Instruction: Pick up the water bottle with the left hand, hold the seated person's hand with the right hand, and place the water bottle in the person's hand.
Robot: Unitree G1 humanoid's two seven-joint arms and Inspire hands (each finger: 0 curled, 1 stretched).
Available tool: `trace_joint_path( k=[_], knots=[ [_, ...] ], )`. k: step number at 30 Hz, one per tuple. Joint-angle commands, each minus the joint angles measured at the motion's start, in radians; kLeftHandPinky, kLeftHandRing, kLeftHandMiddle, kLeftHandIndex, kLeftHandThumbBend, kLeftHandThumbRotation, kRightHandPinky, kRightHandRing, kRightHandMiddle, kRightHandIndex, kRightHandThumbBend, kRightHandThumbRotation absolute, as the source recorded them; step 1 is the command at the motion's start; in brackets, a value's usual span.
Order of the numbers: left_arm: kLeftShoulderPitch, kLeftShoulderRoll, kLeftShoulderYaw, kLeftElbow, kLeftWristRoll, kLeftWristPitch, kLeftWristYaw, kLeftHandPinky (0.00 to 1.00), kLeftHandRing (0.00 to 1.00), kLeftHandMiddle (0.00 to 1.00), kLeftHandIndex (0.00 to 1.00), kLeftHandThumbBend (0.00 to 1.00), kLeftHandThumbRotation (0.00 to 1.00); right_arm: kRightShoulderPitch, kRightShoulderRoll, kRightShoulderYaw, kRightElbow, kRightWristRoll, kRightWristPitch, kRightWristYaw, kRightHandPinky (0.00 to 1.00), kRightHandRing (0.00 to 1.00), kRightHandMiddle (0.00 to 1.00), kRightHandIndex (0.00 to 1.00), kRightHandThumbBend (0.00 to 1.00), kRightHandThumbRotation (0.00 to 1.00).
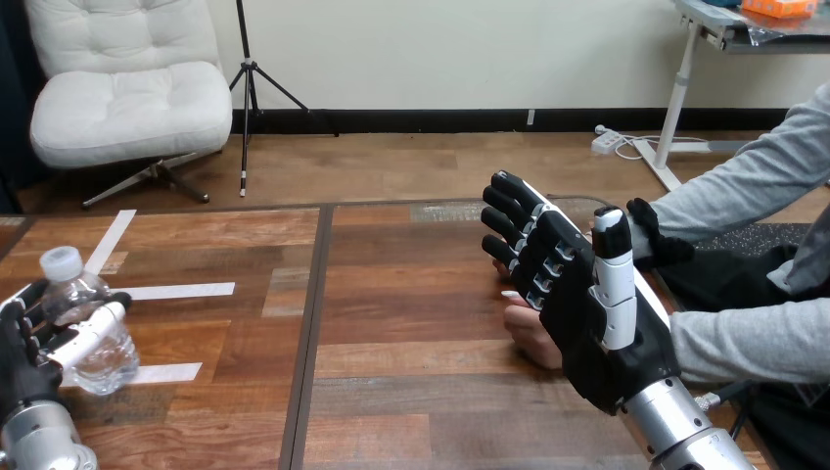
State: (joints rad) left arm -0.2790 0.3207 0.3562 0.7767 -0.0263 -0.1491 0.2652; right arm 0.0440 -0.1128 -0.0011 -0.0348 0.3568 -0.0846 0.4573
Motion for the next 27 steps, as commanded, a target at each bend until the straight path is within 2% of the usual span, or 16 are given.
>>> trace_joint_path(
  k=[1,7,12,27],
  knots=[
    [-0.041,0.006,-0.025,-0.033,0.021,-0.062,0.009,0.39,0.43,0.48,0.5,0.7,0.0,-0.031,0.011,-0.007,-0.043,0.011,-0.01,-0.004,0.98,0.98,0.96,0.92,0.88,1.0],
    [-0.04,0.006,-0.025,-0.015,0.02,-0.108,0.015,0.37,0.42,0.47,0.48,0.71,0.0,-0.031,0.01,-0.007,-0.045,0.009,-0.007,-0.006,0.98,0.98,0.96,0.92,0.88,1.0],
    [-0.038,0.014,-0.04,-0.005,0.047,-0.13,0.035,0.36,0.41,0.46,0.47,0.73,0.0,-0.032,0.009,-0.006,-0.045,0.01,-0.005,-0.007,0.98,0.98,0.96,0.92,0.88,1.0],
    [-0.036,0.015,-0.05,0.002,0.058,-0.151,0.049,0.36,0.41,0.46,0.47,0.75,0.0,-0.034,0.007,-0.007,-0.039,0.012,-0.002,-0.006,0.99,0.98,0.96,0.93,0.88,1.0]
  ],
)
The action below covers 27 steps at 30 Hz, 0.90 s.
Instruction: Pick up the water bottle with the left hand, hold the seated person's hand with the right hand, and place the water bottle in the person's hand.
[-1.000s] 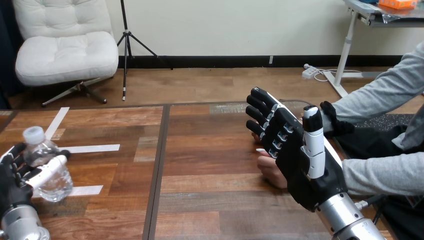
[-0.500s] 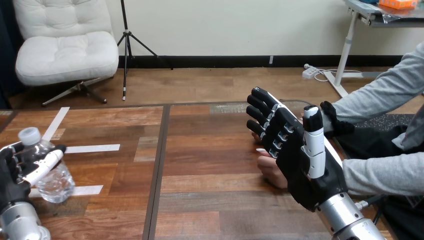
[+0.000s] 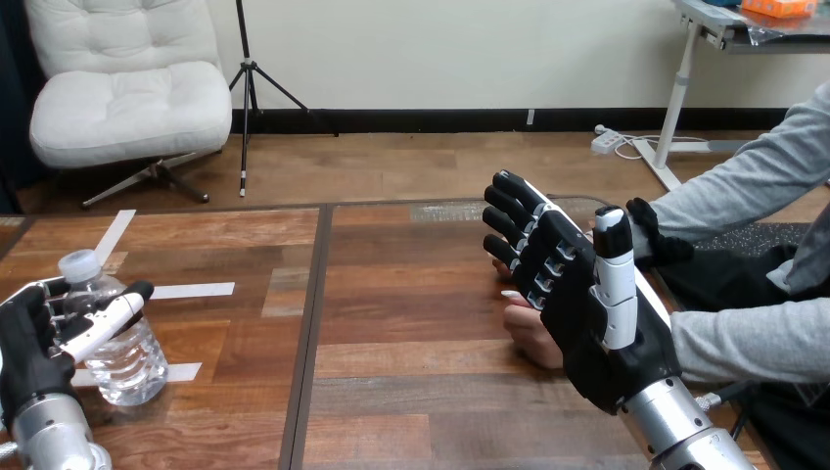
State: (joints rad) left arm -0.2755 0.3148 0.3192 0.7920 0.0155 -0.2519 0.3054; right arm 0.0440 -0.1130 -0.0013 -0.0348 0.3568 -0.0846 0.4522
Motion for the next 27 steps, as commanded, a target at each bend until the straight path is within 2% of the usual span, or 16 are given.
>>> trace_joint_path(
  k=[1,27],
  knots=[
    [-0.04,0.02,-0.012,-0.013,0.014,-0.049,0.008,0.36,0.41,0.46,0.47,0.75,0.0,-0.033,0.007,-0.007,-0.039,0.012,-0.002,0.0,0.99,0.98,0.96,0.93,0.88,1.0],
    [-0.044,0.015,-0.014,-0.001,0.011,-0.072,0.018,0.38,0.42,0.46,0.47,0.75,0.0,-0.038,0.008,-0.005,-0.033,0.008,0.001,-0.005,1.0,0.98,0.96,0.93,0.88,1.0]
  ],
)
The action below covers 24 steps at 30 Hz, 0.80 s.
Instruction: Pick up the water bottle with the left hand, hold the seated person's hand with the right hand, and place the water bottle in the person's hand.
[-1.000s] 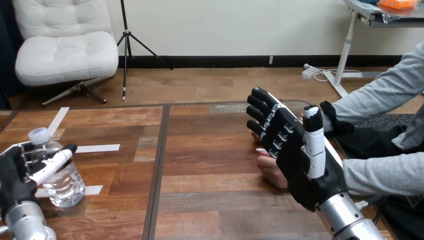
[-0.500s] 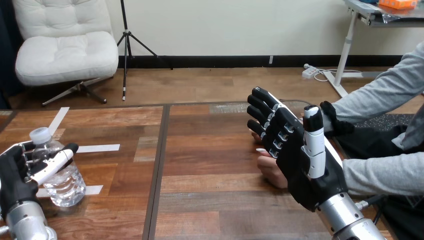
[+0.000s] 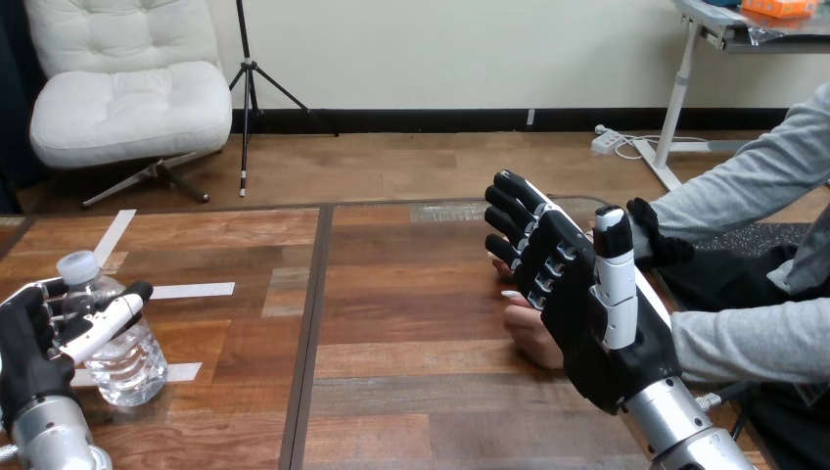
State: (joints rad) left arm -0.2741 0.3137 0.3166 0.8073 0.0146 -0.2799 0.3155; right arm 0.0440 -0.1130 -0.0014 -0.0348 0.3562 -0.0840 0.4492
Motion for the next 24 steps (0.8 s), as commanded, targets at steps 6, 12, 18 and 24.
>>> trace_joint_path(
  k=[6,12,18,24],
  knots=[
    [-0.043,0.013,-0.015,-0.025,0.018,-0.042,0.019,0.39,0.42,0.46,0.47,0.75,0.0,-0.038,0.008,-0.004,-0.032,0.009,-0.001,0.0,1.0,0.98,0.96,0.93,0.87,1.0],
    [-0.041,0.012,-0.016,-0.027,0.016,-0.059,0.019,0.39,0.42,0.46,0.47,0.76,0.0,-0.039,0.009,-0.003,-0.031,0.004,-0.001,-0.004,1.0,0.99,0.96,0.93,0.87,1.0],
    [-0.036,0.015,-0.023,-0.03,0.027,-0.085,0.026,0.38,0.41,0.46,0.46,0.76,0.0,-0.04,0.007,-0.003,-0.029,0.004,0.001,-0.003,1.0,0.99,0.96,0.93,0.86,1.0],
    [-0.026,0.012,-0.025,-0.044,0.02,-0.132,0.011,0.37,0.4,0.45,0.45,0.75,0.0,-0.039,0.006,-0.004,-0.029,0.005,0.0,-0.002,1.0,0.99,0.96,0.93,0.86,1.0]
  ],
)
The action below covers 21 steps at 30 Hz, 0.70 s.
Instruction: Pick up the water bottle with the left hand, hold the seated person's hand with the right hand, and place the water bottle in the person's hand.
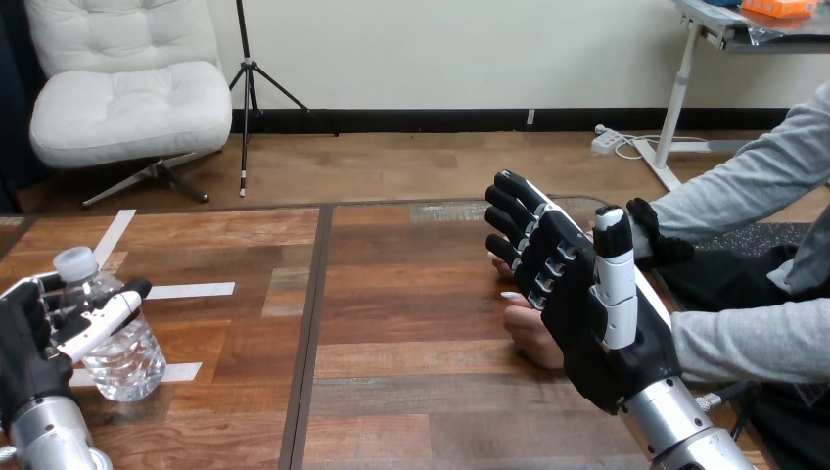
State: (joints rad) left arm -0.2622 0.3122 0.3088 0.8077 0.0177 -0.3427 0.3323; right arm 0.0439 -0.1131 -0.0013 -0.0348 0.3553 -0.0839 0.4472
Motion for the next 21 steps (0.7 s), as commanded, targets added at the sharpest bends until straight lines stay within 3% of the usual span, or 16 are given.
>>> trace_joint_path(
  k=[1,12,21],
  knots=[
    [-0.033,0.013,-0.021,-0.055,0.023,-0.076,-0.003,0.37,0.4,0.44,0.45,0.75,0.0,-0.039,0.006,-0.004,-0.029,0.006,0.0,-0.001,1.0,0.99,0.96,0.93,0.85,1.0],
    [-0.003,0.013,-0.042,-0.149,0.055,-0.099,-0.001,0.36,0.38,0.43,0.44,0.75,0.0,-0.042,0.004,-0.005,-0.02,0.003,-0.008,0.004,1.0,0.98,0.96,0.93,0.85,1.0],
    [0.025,0.003,-0.049,-0.259,0.059,-0.063,-0.017,0.36,0.38,0.43,0.43,0.77,0.0,-0.041,0.004,-0.003,-0.024,0.003,0.001,0.0,1.0,0.98,0.96,0.93,0.85,1.0]
  ],
)
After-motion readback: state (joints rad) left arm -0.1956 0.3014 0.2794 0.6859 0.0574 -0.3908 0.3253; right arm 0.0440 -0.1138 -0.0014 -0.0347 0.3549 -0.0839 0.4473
